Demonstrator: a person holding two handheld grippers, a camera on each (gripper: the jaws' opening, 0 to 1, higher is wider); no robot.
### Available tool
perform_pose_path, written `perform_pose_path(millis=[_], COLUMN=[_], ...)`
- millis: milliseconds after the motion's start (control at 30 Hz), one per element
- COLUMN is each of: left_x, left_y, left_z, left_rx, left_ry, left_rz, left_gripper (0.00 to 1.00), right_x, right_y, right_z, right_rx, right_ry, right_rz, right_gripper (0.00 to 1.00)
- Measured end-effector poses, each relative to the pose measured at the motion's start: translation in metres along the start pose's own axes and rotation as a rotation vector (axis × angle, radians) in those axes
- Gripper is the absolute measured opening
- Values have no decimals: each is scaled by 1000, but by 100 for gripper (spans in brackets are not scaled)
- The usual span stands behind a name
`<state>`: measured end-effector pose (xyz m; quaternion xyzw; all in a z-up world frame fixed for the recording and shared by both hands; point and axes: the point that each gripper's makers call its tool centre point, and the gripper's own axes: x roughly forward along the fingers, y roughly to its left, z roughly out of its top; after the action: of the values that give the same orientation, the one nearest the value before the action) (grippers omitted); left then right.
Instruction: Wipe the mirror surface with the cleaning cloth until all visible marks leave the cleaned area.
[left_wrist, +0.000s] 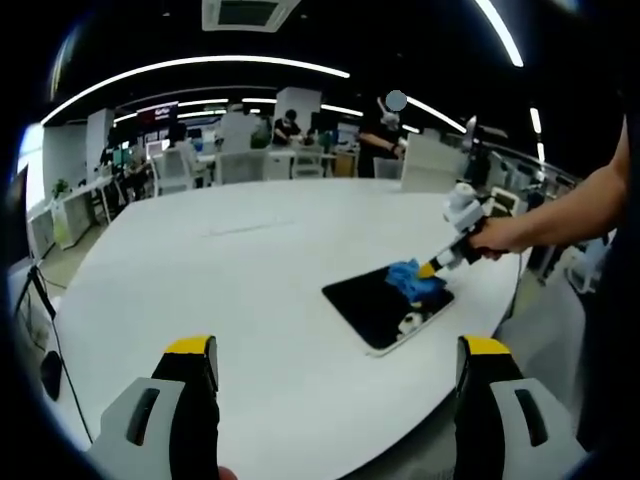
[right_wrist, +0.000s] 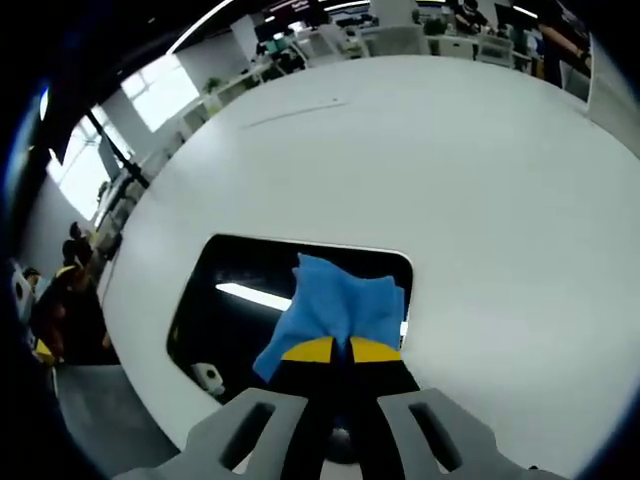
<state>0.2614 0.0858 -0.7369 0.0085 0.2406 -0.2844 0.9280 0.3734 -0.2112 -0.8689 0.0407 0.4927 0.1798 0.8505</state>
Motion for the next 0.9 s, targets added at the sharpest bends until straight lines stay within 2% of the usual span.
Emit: perform_pose_path(millis=[367, 600, 700, 900], left_x=[-3, -6, -8, -6], left_y=[2, 4, 8, 6], left_z=[1, -1, -3, -4], left_rx=[-28, -70, -110, -89], left_ry=[-7, -17, -26, -20], left_rz=[23, 30, 48, 67], left_gripper=[99, 99, 99, 99], right_x=[-6, -6, -6, -7], right_y=[-14, -15, -14, -16], right_z=[-3, -4, -4, -4], right_rx=[18, -5, -49, -42], right_ry=[22, 40, 40, 44], right_rz=[-9, -35, -64, -67], right_gripper=[0, 0, 0, 0])
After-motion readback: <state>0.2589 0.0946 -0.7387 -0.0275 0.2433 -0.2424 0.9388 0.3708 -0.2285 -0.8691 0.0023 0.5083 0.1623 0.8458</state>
